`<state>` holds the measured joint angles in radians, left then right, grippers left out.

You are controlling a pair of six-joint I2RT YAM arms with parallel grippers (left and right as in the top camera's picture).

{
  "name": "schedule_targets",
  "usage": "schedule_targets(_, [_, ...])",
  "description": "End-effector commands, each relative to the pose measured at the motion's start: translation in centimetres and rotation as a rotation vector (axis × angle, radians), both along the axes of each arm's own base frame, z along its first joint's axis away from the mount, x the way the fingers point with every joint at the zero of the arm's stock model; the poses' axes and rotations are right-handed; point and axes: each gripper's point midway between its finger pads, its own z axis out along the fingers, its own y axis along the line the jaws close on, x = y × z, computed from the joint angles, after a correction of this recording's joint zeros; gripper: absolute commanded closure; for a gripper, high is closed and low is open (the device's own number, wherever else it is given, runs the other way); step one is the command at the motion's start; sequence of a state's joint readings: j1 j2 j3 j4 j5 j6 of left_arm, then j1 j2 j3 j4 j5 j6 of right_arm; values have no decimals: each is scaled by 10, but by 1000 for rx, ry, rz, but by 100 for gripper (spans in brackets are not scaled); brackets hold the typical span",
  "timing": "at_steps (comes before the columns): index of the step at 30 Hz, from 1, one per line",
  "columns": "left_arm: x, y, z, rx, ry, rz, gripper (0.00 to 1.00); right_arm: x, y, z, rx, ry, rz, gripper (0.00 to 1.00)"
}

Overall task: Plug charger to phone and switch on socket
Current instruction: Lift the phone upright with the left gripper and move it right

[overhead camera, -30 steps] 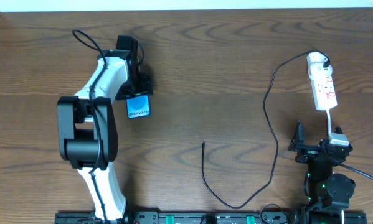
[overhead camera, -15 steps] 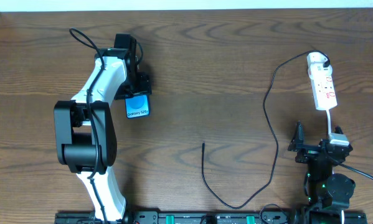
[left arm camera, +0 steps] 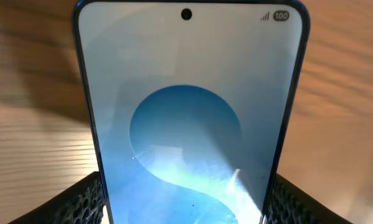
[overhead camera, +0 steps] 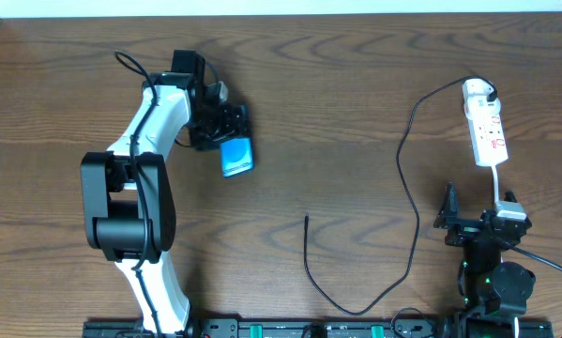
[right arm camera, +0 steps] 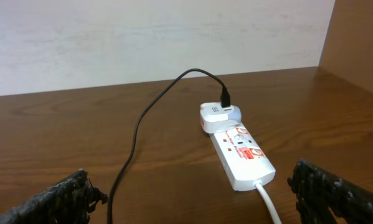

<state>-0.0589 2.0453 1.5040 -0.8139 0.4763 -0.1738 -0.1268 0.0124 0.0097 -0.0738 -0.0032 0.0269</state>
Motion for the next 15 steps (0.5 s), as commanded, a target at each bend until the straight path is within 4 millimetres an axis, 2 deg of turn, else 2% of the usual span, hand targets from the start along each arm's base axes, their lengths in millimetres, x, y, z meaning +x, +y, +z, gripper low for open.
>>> schedule_targets(1, [3,-46,57,-339,-18,17,93,0,-2,-1,12,-3,-12,1])
schedule_targets(2, [3,-57,68,-433,23,60,93,0,-2,-1,12,-3,-12,1])
schedule_targets(5, [0,-67,81,-540,121,142,93,0,-2,-1,12,-3,-12,1])
schedule_targets(15, [-9,-86,112,-754,434,350,93,0,-2,-1,12,-3,-12,1])
